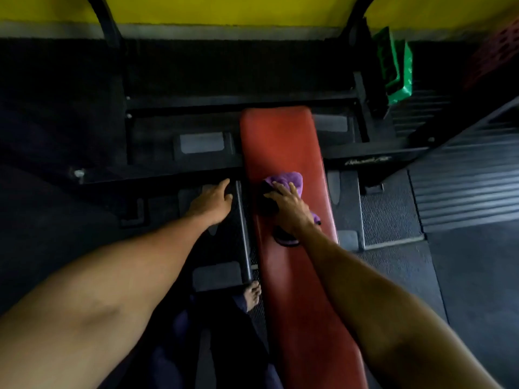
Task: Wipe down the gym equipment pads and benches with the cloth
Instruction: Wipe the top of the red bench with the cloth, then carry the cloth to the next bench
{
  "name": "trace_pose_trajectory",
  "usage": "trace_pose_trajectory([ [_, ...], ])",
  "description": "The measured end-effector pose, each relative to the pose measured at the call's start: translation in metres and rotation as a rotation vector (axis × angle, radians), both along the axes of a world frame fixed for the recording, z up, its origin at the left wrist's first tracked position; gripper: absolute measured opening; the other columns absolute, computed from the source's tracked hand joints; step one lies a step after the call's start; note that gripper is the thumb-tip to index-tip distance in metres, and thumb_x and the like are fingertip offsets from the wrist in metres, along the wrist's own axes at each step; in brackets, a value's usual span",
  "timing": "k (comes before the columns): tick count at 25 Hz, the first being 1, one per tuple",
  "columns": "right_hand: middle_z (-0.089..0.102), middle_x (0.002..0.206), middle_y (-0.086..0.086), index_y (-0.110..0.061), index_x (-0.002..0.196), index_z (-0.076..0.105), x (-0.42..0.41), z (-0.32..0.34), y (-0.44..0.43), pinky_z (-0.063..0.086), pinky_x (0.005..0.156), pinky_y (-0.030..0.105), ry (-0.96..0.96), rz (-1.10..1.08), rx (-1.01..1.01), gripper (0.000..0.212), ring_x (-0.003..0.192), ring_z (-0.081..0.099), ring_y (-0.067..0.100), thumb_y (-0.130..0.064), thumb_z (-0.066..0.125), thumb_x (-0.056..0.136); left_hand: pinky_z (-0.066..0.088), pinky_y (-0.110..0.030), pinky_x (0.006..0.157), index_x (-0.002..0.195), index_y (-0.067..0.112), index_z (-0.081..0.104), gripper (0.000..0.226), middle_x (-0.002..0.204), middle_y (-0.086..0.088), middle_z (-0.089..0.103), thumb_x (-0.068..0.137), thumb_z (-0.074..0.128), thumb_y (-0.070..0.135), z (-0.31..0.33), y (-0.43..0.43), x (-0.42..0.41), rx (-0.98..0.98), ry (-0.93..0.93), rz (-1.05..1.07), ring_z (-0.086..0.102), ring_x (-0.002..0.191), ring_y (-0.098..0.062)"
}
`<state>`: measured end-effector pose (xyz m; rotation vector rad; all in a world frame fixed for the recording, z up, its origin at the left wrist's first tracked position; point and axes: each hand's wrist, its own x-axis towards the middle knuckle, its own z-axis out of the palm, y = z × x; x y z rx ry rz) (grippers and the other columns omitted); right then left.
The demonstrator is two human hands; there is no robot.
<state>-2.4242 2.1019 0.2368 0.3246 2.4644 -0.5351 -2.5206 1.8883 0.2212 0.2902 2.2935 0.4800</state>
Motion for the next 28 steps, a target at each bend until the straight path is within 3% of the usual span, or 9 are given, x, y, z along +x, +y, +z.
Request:
trace_pose_trajectory([
  [5, 0.038, 0.154, -0.007, -0.037, 0.144, 0.054, 0.024, 0.080, 0.004, 0.052, 0.093, 0.048, 0.064, -0.130, -0.014, 0.068, 0.140, 0.039, 0.028, -0.003, 0.060, 0.085, 0.034, -0.046, 0.116, 0.160, 0.029, 0.024, 0.055, 0.165, -0.002, 0.028, 0.107, 0.032, 0.044, 0.092, 0.021, 0.009, -0.053, 0.040, -0.136, 0.032, 0.148, -0.028],
  [9, 0.046, 0.149, -0.009, -0.038, 0.138, 0.060, 0.052, 0.154, 0.005, 0.040, 0.096, 0.030, 0.099, -0.257, -0.036, 0.064, 0.134, 0.046, 0.021, -0.008, 0.071, 0.083, 0.035, -0.040, 0.116, 0.155, 0.026, 0.037, 0.052, 0.162, -0.004, 0.035, 0.104, 0.039, 0.041, 0.144, 0.052, 0.018, -0.007, 0.057, -0.215, 0.038, 0.145, -0.026],
  [13, 0.045, 0.150, -0.006, -0.037, 0.139, 0.058, 0.099, 0.219, -0.002, 0.047, 0.098, 0.041, 0.060, -0.440, 0.030, 0.061, 0.130, 0.052, 0.028, -0.011, 0.062, 0.084, 0.037, -0.039, 0.115, 0.149, 0.024, 0.047, 0.048, 0.157, -0.007, 0.043, 0.103, 0.043, 0.039, 0.195, 0.082, 0.037, 0.017, 0.106, -0.345, 0.043, 0.142, -0.028],
  [17, 0.049, 0.150, -0.010, -0.035, 0.138, 0.057, 0.157, 0.262, -0.029, 0.048, 0.103, 0.039, 0.086, -0.631, 0.064, 0.065, 0.133, 0.052, 0.024, -0.013, 0.060, 0.077, 0.036, -0.037, 0.114, 0.145, 0.020, 0.052, 0.046, 0.153, -0.008, 0.048, 0.102, 0.045, 0.036, 0.228, 0.085, 0.061, 0.037, 0.118, -0.538, 0.045, 0.139, -0.030],
  [23, 0.047, 0.153, -0.007, -0.039, 0.158, 0.029, 0.243, 0.315, -0.100, 0.047, 0.102, 0.039, 0.161, -0.966, 0.160, 0.085, 0.136, 0.049, 0.024, -0.018, 0.064, 0.083, 0.036, -0.046, 0.116, 0.148, 0.022, 0.049, 0.051, 0.152, -0.013, 0.048, 0.101, 0.047, 0.041, 0.273, 0.078, 0.118, 0.077, 0.109, -0.884, 0.046, 0.139, -0.036],
  [28, 0.050, 0.148, -0.009, -0.041, 0.151, 0.039, 0.315, 0.346, -0.159, 0.045, 0.107, 0.043, 0.124, -1.214, 0.197, 0.073, 0.135, 0.050, 0.023, -0.024, 0.064, 0.085, 0.039, -0.036, 0.111, 0.145, 0.014, 0.051, 0.048, 0.150, -0.016, 0.051, 0.103, 0.049, 0.037, 0.301, 0.074, 0.194, 0.132, 0.120, -1.121, 0.049, 0.137, -0.034],
])
